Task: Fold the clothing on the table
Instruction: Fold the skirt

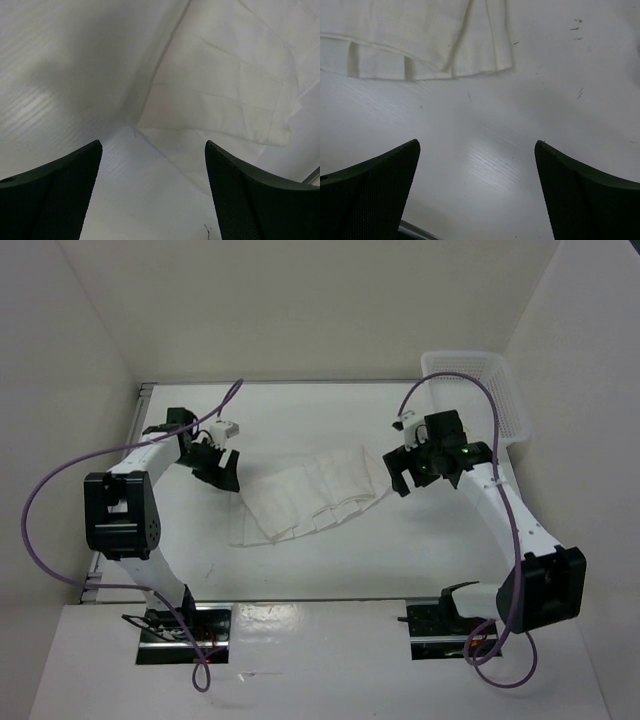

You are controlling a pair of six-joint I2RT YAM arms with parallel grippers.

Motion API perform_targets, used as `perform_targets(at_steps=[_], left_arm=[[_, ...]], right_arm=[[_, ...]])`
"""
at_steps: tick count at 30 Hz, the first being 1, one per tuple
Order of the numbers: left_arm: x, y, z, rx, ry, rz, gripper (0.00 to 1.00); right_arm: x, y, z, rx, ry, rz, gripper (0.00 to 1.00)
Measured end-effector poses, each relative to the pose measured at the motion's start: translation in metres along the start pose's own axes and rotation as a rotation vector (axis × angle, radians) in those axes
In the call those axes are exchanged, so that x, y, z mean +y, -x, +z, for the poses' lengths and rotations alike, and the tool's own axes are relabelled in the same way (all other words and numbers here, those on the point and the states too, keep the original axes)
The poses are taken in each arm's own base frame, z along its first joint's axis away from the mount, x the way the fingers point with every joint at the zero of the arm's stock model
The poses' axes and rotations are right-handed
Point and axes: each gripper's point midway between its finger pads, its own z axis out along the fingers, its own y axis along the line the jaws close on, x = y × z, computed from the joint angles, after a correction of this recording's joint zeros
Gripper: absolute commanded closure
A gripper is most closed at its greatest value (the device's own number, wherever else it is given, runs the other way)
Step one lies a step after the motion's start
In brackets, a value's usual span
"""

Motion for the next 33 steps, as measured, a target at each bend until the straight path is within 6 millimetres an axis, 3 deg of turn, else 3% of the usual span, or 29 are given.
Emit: perform_targets(at_steps=[5, 8, 17, 25, 30, 33], left_arm=[[0.008, 0.02, 0.01, -0.029, -0.038, 0.036, 0.12], [0.01, 0.018, 0.022, -0.012, -0.063, 0.034, 0.13], [-0.012, 0.01, 0.043, 0.063, -0.1, 0.124, 0.14], [-0.011, -0.002, 0.047, 0.108, -0.079, 0.152, 0.2], [-0.007, -0.007, 0.045, 0.132, -0.063, 0.169, 0.28], [-0.006, -0.009, 0.045, 0.142, -0.059, 0.17, 0.4]], right_arm=[[-0.023, 0.003, -0.028, -0.083, -0.049, 0.068, 0.0], [-0.034, 0.002, -0.037, -0.106, -0.073, 0.098, 0.0], [-0.041, -0.001, -0.039, -0.113, -0.069, 0.137, 0.0], [-0.045, -0.003, -0.04, -0.119, -0.068, 0.159, 0.0], [-0.043, -0.002, -0.04, -0.124, -0.055, 0.163, 0.0], [-0.042, -0.002, -0.04, -0.124, -0.052, 0.165, 0.0]])
